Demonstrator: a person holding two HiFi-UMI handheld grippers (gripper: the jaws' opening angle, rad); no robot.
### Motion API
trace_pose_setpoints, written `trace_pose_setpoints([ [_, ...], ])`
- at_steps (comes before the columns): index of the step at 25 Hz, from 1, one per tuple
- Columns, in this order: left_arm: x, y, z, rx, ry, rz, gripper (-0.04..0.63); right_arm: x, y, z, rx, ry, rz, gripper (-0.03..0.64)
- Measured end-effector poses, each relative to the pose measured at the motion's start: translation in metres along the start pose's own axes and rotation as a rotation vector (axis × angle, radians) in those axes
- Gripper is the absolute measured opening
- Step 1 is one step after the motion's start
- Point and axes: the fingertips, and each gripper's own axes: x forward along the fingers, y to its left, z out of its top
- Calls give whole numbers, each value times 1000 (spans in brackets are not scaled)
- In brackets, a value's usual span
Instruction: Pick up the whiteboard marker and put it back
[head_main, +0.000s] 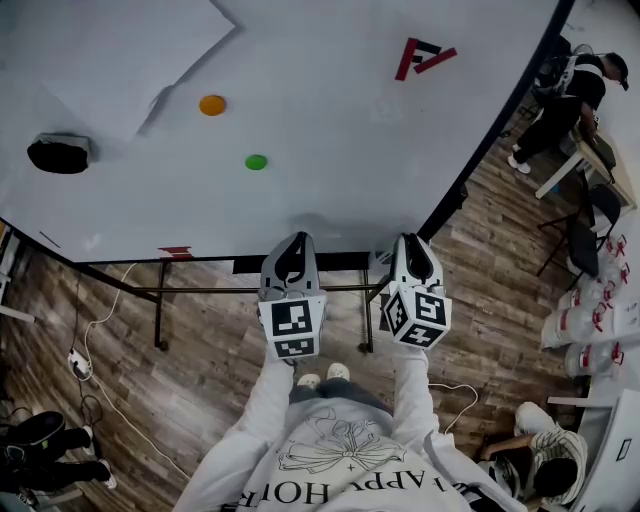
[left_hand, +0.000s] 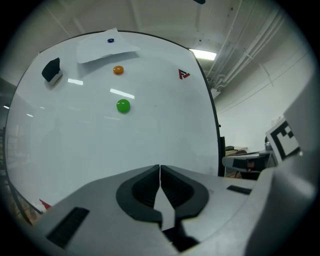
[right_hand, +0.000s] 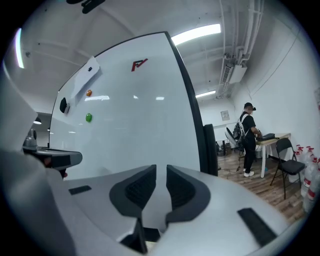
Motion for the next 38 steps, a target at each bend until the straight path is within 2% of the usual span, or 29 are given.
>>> trace_pose_setpoints([
  [4,-8,1,4,-4,-11,-5,8,-12,10,13,-27,-26,7,48],
  [22,-40,5,14,-8,-45,-22,8,-46,33,19,-51,-46,-7,23],
  [38,-52,7,13,-11,-46,-22,8,-57,34,19,-40,-52,-24,18],
])
